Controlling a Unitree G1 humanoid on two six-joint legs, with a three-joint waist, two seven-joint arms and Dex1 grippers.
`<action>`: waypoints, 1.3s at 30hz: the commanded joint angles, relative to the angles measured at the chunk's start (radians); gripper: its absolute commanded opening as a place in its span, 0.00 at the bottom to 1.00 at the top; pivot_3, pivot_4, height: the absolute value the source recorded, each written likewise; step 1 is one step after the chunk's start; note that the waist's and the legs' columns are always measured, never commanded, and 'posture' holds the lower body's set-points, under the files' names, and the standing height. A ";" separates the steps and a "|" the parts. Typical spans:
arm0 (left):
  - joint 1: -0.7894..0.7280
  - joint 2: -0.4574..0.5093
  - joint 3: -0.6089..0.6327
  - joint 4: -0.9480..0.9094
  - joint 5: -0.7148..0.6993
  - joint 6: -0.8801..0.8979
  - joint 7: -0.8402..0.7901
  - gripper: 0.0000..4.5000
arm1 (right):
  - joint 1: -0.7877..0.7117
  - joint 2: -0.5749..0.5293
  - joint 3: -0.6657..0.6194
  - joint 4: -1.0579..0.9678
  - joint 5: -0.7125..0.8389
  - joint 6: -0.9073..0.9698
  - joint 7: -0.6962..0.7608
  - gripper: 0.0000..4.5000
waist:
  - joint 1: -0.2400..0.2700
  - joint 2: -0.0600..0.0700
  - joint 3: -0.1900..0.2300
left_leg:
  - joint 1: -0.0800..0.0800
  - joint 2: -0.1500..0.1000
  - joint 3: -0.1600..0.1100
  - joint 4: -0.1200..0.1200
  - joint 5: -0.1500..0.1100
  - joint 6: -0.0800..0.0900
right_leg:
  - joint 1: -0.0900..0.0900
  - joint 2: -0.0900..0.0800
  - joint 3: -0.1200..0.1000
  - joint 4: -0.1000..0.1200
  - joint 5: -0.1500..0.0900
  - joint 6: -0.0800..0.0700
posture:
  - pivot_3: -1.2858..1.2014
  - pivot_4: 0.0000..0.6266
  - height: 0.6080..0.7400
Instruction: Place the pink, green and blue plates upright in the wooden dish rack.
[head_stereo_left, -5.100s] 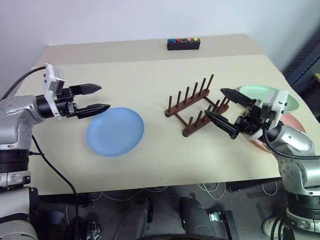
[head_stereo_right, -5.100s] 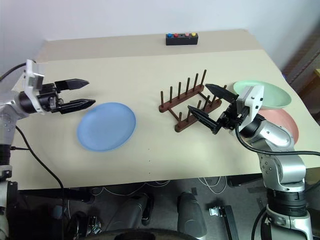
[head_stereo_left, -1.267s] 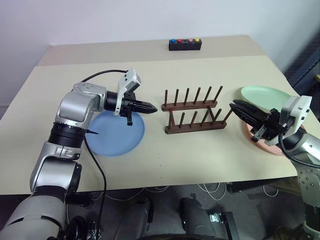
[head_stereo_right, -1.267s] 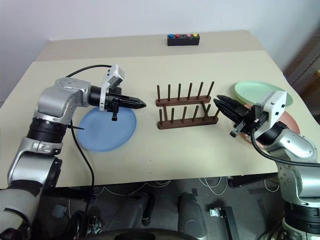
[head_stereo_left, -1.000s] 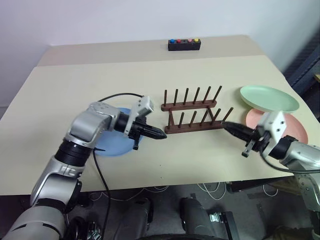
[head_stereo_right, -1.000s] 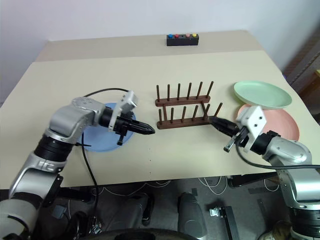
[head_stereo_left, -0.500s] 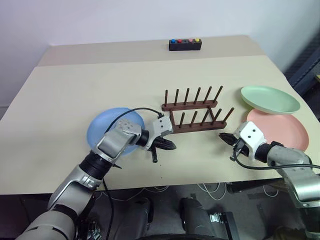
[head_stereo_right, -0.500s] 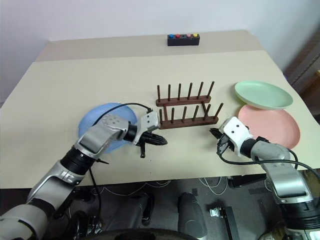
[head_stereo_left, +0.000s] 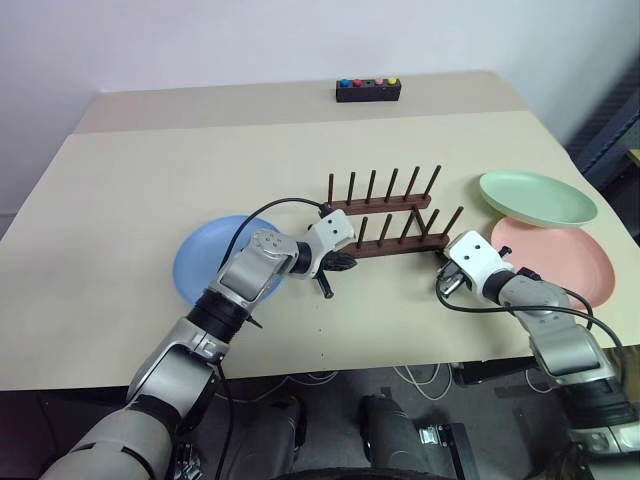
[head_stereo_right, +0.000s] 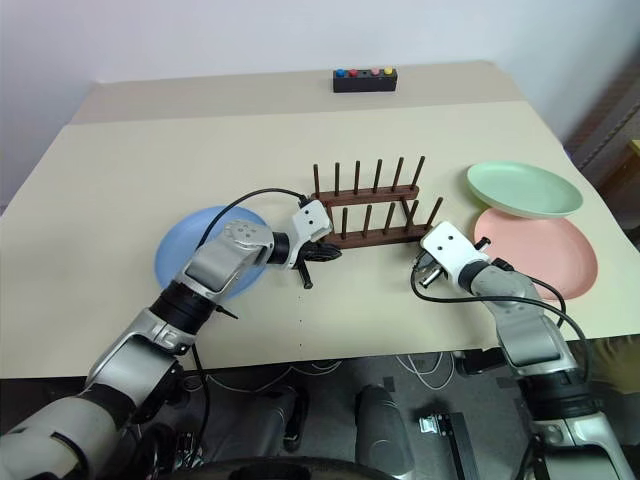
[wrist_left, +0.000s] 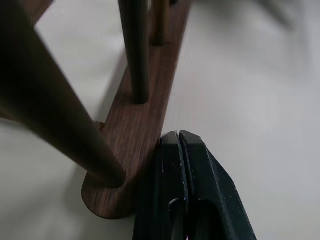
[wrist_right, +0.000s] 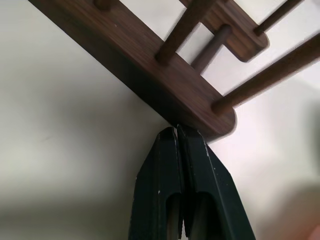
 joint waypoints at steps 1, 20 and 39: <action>-0.051 -0.006 0.038 0.102 0.034 -0.051 0.041 0.00 | -0.048 0.015 0.001 0.035 -0.028 -0.022 -0.023 0.01 | 0.001 0.000 0.000 | 0.000 0.000 0.000 0.000 0.000 0.000 | 0.000 0.000 0.000 0.000 0.000 0.000 | 0.52 0.24 1.00; -0.159 -0.059 0.091 0.343 0.067 -0.204 0.031 0.00 | -0.263 0.102 0.037 0.301 -0.069 -0.152 -0.054 0.01 | -0.003 0.000 0.000 | 0.000 0.000 0.000 -0.001 0.000 0.000 | -0.001 0.000 0.000 0.001 0.000 0.000 | 0.52 0.24 1.00; -0.200 -0.060 0.139 0.428 0.081 -0.247 0.038 0.00 | -0.281 0.117 0.039 0.339 -0.082 -0.181 -0.046 0.01 | -0.005 0.000 0.000 | 0.000 0.000 0.000 -0.001 0.000 -0.001 | -0.001 0.000 0.000 0.001 0.000 0.000 | 0.52 0.24 1.00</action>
